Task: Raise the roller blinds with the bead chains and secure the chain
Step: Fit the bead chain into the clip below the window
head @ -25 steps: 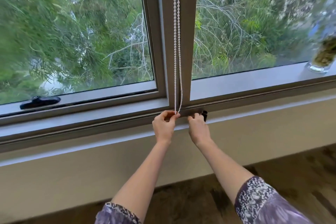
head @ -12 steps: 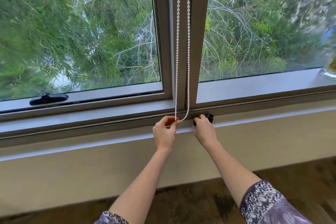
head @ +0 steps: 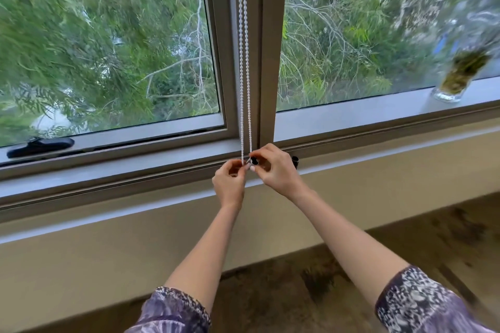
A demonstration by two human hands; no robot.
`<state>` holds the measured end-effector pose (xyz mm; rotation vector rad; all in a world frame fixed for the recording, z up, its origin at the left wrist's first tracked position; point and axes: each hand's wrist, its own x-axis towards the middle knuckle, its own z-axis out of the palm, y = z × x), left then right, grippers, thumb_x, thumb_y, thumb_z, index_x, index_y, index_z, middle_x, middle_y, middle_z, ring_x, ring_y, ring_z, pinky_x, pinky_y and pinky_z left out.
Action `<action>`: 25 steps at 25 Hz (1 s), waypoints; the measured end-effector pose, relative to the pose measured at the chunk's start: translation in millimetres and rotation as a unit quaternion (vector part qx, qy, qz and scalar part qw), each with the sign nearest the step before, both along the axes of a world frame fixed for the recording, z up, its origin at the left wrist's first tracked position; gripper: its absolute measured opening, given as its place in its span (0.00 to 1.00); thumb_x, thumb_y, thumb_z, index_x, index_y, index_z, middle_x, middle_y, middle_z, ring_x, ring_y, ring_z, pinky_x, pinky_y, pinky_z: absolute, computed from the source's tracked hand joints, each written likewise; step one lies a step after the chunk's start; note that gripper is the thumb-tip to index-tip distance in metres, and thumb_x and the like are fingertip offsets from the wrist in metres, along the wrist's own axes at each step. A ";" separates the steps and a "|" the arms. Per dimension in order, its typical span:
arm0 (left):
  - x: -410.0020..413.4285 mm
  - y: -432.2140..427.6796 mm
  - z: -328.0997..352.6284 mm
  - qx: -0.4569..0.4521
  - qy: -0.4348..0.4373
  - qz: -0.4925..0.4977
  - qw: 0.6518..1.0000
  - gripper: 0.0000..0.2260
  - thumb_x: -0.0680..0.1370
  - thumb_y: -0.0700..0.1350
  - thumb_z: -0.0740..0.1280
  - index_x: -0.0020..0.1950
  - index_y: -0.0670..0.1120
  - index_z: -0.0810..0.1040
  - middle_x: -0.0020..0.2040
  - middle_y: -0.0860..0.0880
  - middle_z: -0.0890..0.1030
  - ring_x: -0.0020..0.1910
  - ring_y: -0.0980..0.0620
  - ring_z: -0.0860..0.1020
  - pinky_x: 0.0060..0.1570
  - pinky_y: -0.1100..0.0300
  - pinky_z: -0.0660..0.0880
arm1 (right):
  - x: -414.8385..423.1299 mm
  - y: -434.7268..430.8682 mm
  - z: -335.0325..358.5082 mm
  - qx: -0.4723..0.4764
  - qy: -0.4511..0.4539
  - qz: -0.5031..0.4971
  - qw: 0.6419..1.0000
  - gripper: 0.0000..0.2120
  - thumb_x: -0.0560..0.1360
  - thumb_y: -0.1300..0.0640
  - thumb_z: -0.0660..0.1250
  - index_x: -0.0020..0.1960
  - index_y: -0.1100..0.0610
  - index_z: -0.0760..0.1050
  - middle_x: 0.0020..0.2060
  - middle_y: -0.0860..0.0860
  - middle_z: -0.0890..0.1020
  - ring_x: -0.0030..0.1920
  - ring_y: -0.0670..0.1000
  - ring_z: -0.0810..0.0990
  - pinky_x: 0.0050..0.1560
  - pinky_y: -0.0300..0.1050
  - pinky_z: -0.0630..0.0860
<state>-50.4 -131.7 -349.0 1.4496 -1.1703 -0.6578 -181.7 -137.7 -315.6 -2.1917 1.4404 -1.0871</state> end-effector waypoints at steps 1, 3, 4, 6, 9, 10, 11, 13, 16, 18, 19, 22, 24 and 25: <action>-0.9 2.2 0.1 0.001 0.006 -0.004 1.000 0.03 0.73 0.42 0.74 0.45 0.44 0.84 0.39 0.51 0.84 0.37 0.58 0.79 0.38 0.76 0.71 | 1.6 -1.2 4.0 -0.008 0.005 -0.002 1.000 0.12 0.71 0.60 0.71 0.54 0.57 0.79 0.46 0.50 0.79 0.44 0.47 0.78 0.47 0.31 0.74; -2.4 8.0 -0.7 0.006 0.024 -0.006 1.000 0.04 0.73 0.43 0.74 0.45 0.43 0.84 0.37 0.51 0.83 0.36 0.57 0.79 0.38 0.74 0.72 | 3.8 -2.8 8.3 -0.007 0.021 -0.002 1.000 0.12 0.71 0.61 0.70 0.55 0.58 0.79 0.47 0.52 0.79 0.46 0.49 0.79 0.50 0.38 0.76; -3.0 11.3 -1.2 0.008 0.030 -0.006 0.999 0.04 0.73 0.43 0.74 0.45 0.44 0.84 0.37 0.51 0.83 0.36 0.57 0.79 0.38 0.74 0.72 | 4.3 -3.1 8.3 -0.003 0.030 -0.001 1.000 0.13 0.71 0.61 0.70 0.55 0.59 0.79 0.48 0.53 0.79 0.47 0.50 0.79 0.50 0.40 0.77; -3.8 17.2 -1.9 0.008 0.032 -0.007 0.999 0.04 0.73 0.44 0.74 0.44 0.43 0.84 0.37 0.52 0.83 0.36 0.57 0.80 0.39 0.73 0.73 | 4.7 -2.2 5.6 0.007 0.056 -0.001 0.998 0.13 0.72 0.61 0.70 0.56 0.59 0.79 0.48 0.54 0.79 0.47 0.51 0.78 0.51 0.43 0.77; -2.8 23.5 -2.6 0.008 0.029 -0.014 0.999 0.04 0.73 0.42 0.73 0.46 0.43 0.84 0.38 0.50 0.84 0.38 0.54 0.80 0.42 0.64 0.77 | 6.3 1.2 1.6 0.022 0.076 0.006 0.997 0.15 0.72 0.60 0.70 0.58 0.59 0.79 0.48 0.54 0.78 0.46 0.51 0.76 0.51 0.44 0.76; -2.5 24.4 -2.6 0.010 0.029 -0.015 0.999 0.04 0.73 0.41 0.73 0.46 0.43 0.84 0.39 0.50 0.84 0.38 0.53 0.81 0.43 0.62 0.77 | 6.6 1.8 1.7 0.026 0.075 0.010 0.997 0.15 0.72 0.60 0.70 0.59 0.59 0.79 0.48 0.54 0.78 0.46 0.50 0.76 0.51 0.43 0.75; -1.8 24.9 -2.8 0.012 0.032 -0.015 0.999 0.03 0.73 0.41 0.73 0.46 0.42 0.84 0.39 0.50 0.84 0.38 0.53 0.81 0.43 0.62 0.77 | 6.9 2.4 2.1 0.029 0.073 0.016 0.997 0.15 0.72 0.60 0.70 0.59 0.59 0.79 0.48 0.54 0.78 0.46 0.50 0.76 0.51 0.41 0.74; -0.1 25.0 -3.1 0.022 0.044 -0.018 0.999 0.04 0.72 0.41 0.74 0.45 0.42 0.84 0.39 0.49 0.84 0.39 0.53 0.81 0.43 0.61 0.77 | 6.9 2.4 3.5 0.035 0.071 0.029 0.996 0.16 0.72 0.61 0.70 0.59 0.60 0.78 0.49 0.54 0.79 0.46 0.48 0.76 0.48 0.35 0.71; 2.7 24.8 -5.6 0.037 0.050 -0.027 0.998 0.05 0.72 0.42 0.75 0.45 0.42 0.83 0.39 0.49 0.83 0.39 0.53 0.80 0.43 0.62 0.76 | 7.2 2.8 5.7 0.051 0.082 0.050 0.994 0.16 0.72 0.63 0.70 0.60 0.61 0.78 0.51 0.55 0.79 0.46 0.48 0.76 0.50 0.35 0.73; 5.4 25.7 -9.9 0.043 0.051 -0.028 0.997 0.05 0.71 0.42 0.75 0.44 0.42 0.83 0.38 0.50 0.83 0.37 0.55 0.80 0.39 0.66 0.75 | 8.7 3.0 5.9 0.065 0.105 0.072 0.990 0.16 0.73 0.63 0.69 0.60 0.60 0.78 0.51 0.55 0.78 0.47 0.51 0.78 0.53 0.41 0.75; 6.6 26.4 -12.0 0.046 0.056 -0.029 0.997 0.05 0.71 0.42 0.75 0.44 0.42 0.83 0.37 0.50 0.83 0.37 0.55 0.80 0.38 0.67 0.74 | 9.6 3.2 5.5 0.072 0.116 0.081 0.987 0.16 0.73 0.62 0.69 0.60 0.59 0.79 0.51 0.55 0.78 0.48 0.52 0.78 0.54 0.43 0.76; 10.8 27.4 -15.0 0.050 0.083 -0.044 0.994 0.06 0.72 0.42 0.75 0.46 0.41 0.83 0.38 0.50 0.83 0.38 0.55 0.80 0.38 0.71 0.74 | 11.7 2.2 3.0 0.076 0.118 0.085 0.986 0.15 0.73 0.62 0.68 0.60 0.58 0.79 0.51 0.54 0.76 0.49 0.52 0.77 0.55 0.43 0.75; 13.4 28.8 -15.7 0.058 0.085 -0.060 0.993 0.08 0.72 0.42 0.75 0.48 0.40 0.81 0.41 0.49 0.83 0.40 0.54 0.80 0.41 0.71 0.75 | 10.9 1.0 -0.2 0.080 0.123 0.077 0.986 0.16 0.74 0.62 0.68 0.61 0.57 0.79 0.50 0.52 0.73 0.49 0.50 0.75 0.56 0.41 0.73; 14.7 30.5 -16.2 0.056 0.092 -0.071 0.992 0.09 0.72 0.41 0.75 0.49 0.40 0.81 0.42 0.48 0.83 0.40 0.55 0.81 0.41 0.71 0.75 | 9.7 0.6 -2.2 0.081 0.130 0.075 0.985 0.16 0.74 0.61 0.68 0.61 0.56 0.79 0.50 0.52 0.73 0.50 0.50 0.75 0.56 0.41 0.73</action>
